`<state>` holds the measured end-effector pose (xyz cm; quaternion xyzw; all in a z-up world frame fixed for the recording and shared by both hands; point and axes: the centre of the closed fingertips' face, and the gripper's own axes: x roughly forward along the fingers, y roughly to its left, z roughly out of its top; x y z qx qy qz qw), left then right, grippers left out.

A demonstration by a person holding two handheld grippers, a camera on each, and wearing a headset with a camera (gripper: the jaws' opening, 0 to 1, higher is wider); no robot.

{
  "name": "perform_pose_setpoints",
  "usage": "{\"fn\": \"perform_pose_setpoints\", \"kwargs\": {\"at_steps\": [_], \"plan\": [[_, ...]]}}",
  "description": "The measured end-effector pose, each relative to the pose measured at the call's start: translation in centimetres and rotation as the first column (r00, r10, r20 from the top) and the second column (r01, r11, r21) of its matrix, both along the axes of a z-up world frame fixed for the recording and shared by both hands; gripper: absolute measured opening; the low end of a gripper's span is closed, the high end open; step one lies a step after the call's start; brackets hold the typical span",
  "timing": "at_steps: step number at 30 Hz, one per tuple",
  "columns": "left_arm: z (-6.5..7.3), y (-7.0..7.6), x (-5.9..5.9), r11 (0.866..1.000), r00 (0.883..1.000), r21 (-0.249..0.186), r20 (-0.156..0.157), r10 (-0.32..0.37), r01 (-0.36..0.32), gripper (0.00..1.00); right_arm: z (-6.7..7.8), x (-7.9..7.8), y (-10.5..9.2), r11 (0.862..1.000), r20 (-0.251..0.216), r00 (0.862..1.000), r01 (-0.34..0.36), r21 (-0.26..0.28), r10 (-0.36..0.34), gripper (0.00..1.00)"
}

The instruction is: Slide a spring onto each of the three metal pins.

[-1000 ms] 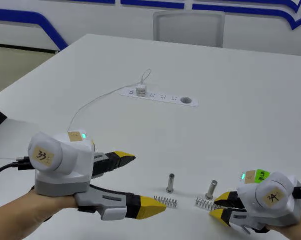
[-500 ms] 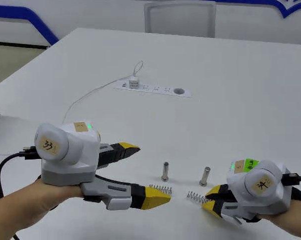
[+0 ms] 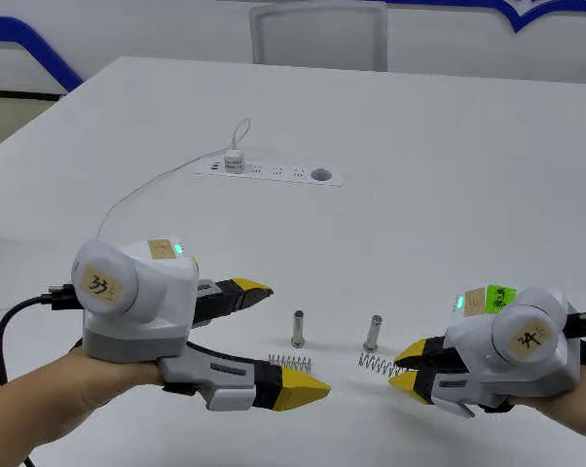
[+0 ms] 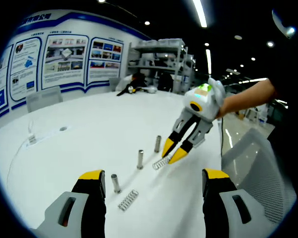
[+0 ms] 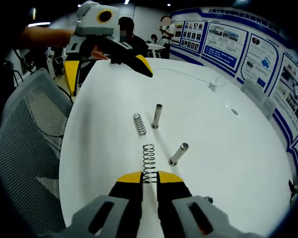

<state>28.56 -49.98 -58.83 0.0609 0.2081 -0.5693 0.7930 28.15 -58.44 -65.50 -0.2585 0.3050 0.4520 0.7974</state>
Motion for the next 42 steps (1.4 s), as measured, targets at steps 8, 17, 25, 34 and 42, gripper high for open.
{"fn": "perform_pose_setpoints", "kwargs": {"at_steps": [8,17,25,34,42], "plan": [[-0.1,-1.3,-0.8,0.998,0.998,0.025,0.021,-0.066,0.065,0.81,2.3,-0.7,0.1,0.999,0.030,0.999,-0.039,0.022,0.038,0.10],[0.0,-2.2,-1.6,0.992,0.992,0.036,0.045,-0.122,0.120,0.72,4.3,-2.3,2.2,0.990,0.058,0.989,-0.139,0.010,0.138,0.10],[-0.2,-3.2,-2.9,0.981,0.981,0.040,0.028,-0.190,0.189,0.59,4.6,-2.8,3.1,0.985,0.059,0.983,-0.173,0.015,0.172,0.10],[-1.3,-3.9,-4.4,0.963,0.965,0.085,0.030,-0.260,0.257,0.48,5.3,-3.4,4.0,0.974,0.084,0.970,-0.227,0.003,0.226,0.10],[-1.3,-4.0,-4.4,0.958,0.960,0.090,0.040,-0.276,0.272,0.38,5.6,-3.7,4.2,0.964,0.100,0.959,-0.263,-0.027,0.265,0.10]]}}
